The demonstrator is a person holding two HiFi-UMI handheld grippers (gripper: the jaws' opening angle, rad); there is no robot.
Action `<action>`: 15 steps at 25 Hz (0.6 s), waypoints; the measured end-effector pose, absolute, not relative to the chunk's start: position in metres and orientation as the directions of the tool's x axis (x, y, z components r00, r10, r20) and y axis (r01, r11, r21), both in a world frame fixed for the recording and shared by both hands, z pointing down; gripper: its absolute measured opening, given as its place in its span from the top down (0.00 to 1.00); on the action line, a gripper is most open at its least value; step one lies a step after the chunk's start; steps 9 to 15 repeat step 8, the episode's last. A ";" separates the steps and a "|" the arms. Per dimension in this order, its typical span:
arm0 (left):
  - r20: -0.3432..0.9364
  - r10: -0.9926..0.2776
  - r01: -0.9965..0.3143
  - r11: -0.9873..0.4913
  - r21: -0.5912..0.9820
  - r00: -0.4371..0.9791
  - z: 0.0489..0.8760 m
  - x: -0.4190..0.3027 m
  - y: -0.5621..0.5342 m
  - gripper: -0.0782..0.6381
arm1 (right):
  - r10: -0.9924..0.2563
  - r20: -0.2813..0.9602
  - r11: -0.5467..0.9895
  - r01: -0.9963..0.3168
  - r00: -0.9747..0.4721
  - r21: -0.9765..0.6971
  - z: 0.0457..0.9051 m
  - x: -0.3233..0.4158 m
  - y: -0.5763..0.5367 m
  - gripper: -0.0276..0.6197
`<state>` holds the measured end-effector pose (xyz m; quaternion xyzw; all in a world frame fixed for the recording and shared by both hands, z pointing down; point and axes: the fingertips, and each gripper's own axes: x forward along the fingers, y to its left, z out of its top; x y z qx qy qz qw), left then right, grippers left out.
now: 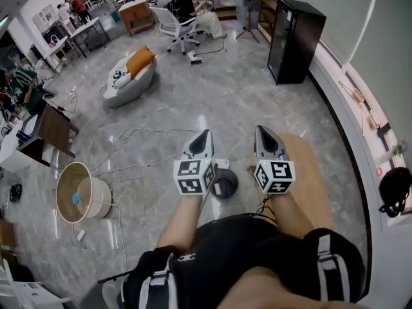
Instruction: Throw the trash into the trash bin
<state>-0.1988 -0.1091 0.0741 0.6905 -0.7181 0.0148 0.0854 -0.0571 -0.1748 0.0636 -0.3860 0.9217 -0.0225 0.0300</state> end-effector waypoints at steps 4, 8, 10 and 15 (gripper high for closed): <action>0.135 -0.990 -0.995 0.041 0.096 -0.028 0.072 -0.204 -0.107 0.87 | -0.703 -0.030 0.711 -0.701 -0.710 -0.065 0.067 -0.068 -0.170 0.94; 0.133 -0.991 -0.995 0.033 0.096 -0.020 0.077 -0.209 -0.102 0.87 | -0.705 -0.029 0.709 -0.702 -0.708 -0.067 0.073 -0.076 -0.163 0.94; 0.133 -0.991 -0.995 0.033 0.096 -0.020 0.077 -0.209 -0.102 0.87 | -0.705 -0.029 0.709 -0.702 -0.708 -0.067 0.073 -0.076 -0.163 0.94; 0.133 -0.991 -0.995 0.033 0.096 -0.020 0.077 -0.209 -0.102 0.87 | -0.705 -0.029 0.709 -0.702 -0.708 -0.067 0.073 -0.076 -0.163 0.94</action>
